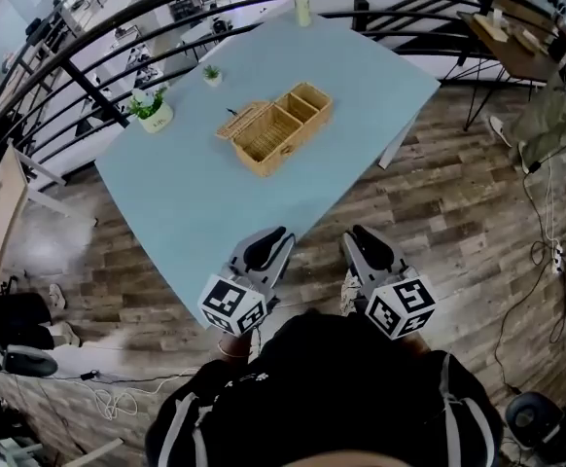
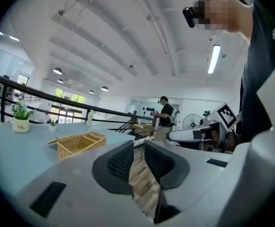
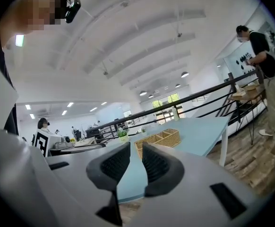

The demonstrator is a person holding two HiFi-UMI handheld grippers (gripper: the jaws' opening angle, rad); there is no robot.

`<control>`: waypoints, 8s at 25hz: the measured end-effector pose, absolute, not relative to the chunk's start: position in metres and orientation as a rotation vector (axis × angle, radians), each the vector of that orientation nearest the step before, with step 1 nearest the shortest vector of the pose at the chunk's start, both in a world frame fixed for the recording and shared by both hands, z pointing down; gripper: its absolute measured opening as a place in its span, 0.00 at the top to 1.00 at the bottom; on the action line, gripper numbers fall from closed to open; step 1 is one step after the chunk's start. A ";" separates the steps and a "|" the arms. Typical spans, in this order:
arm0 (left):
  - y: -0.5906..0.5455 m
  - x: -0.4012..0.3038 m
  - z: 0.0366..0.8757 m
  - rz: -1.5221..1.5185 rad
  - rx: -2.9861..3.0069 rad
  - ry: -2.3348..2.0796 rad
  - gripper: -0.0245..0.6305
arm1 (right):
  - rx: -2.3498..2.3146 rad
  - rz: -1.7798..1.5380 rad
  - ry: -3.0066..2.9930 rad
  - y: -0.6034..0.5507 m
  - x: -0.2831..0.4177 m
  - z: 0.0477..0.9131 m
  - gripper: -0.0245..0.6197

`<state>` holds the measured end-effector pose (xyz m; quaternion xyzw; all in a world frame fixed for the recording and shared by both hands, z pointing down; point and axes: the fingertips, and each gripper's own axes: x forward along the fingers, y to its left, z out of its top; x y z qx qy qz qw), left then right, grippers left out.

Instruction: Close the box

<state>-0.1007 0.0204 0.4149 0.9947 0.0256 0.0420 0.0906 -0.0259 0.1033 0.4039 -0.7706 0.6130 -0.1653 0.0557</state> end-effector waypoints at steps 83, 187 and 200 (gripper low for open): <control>-0.342 -0.034 0.513 0.203 2.308 -0.900 0.77 | -1.774 -0.839 2.811 -0.312 0.177 0.483 0.79; -0.360 0.001 0.475 -0.198 2.383 -0.728 0.87 | -1.493 -0.893 2.719 -0.350 0.170 0.466 0.83; -0.336 -0.005 0.470 -0.222 2.395 -0.786 0.83 | -1.472 -0.883 2.689 -0.321 0.168 0.461 0.84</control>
